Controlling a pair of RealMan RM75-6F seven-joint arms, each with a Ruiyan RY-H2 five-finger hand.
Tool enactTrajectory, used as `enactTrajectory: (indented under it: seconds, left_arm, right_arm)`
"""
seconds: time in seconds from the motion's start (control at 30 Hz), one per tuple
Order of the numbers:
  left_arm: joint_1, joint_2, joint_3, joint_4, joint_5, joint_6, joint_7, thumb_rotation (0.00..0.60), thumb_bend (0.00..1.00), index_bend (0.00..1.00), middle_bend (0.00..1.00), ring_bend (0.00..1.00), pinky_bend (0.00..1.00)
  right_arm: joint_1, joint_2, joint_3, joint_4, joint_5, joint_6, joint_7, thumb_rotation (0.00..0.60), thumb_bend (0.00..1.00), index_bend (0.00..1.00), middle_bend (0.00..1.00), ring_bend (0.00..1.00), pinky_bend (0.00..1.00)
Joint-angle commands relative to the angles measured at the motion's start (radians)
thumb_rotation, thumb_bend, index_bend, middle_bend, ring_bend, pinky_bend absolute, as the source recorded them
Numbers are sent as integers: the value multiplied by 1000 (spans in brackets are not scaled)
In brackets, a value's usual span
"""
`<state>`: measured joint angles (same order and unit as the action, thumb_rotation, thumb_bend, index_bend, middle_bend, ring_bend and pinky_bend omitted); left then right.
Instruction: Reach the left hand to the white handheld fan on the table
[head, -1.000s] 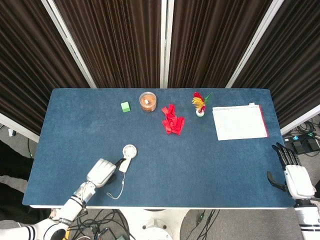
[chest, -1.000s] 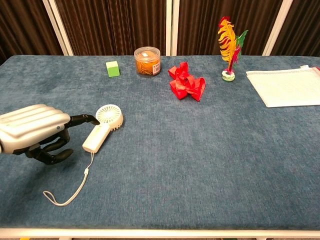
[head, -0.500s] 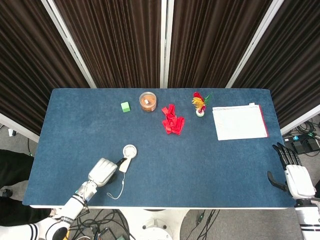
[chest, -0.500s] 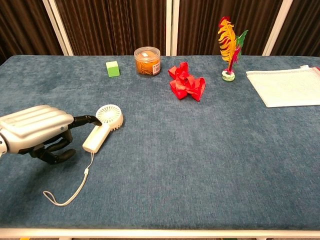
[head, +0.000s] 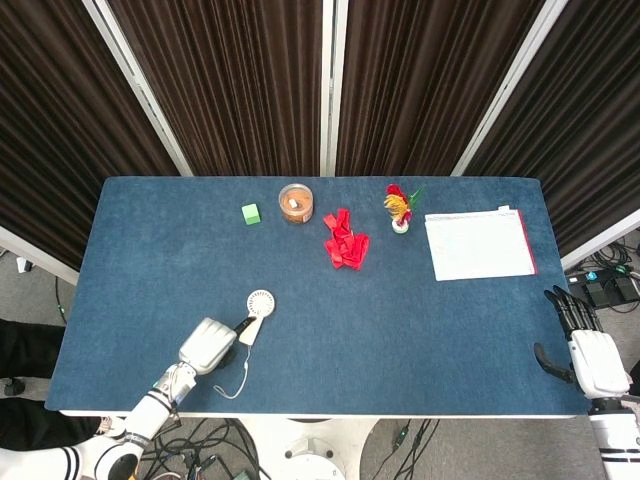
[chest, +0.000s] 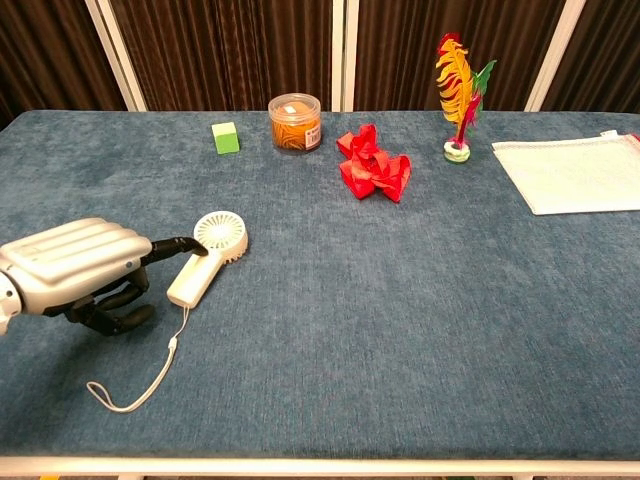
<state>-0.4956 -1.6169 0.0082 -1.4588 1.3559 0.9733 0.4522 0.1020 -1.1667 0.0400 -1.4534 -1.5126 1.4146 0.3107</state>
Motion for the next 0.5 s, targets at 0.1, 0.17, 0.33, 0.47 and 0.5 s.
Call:
enactTrajectory:
  seconds: [0.1, 0.17, 0.33, 0.47, 0.5]
  left_arm:
    - [-6, 0, -1, 1, -9, -2, 4, 600, 455, 135, 867, 850, 871]
    - [-7, 4, -3, -5, -8, 4, 4, 600, 455, 136, 867, 851, 870]
    - [-2, 48, -11, -68, 8, 49, 12, 600, 455, 135, 867, 850, 868]
    - [12, 110, -21, -147, 7, 93, 19, 600, 455, 136, 867, 849, 867]
    - [18, 127, -22, -165, 8, 109, 18, 600, 454, 136, 867, 849, 867]
  right_arm:
    - [-1, -1, 0, 5, 0, 1, 4, 600, 326, 0, 0, 0, 0]
    - [-1, -2, -1, 6, -1, 1, 6, 600, 326, 0, 0, 0, 0]
    - [-3, 0, 2, 3, -2, 9, 8, 600, 325, 0, 0, 0, 0]
    - [-5, 1, 2, 2, -5, 15, 9, 600, 325, 0, 0, 0, 0]
    - [-5, 1, 2, 1, -5, 15, 8, 600, 325, 0, 0, 0, 0]
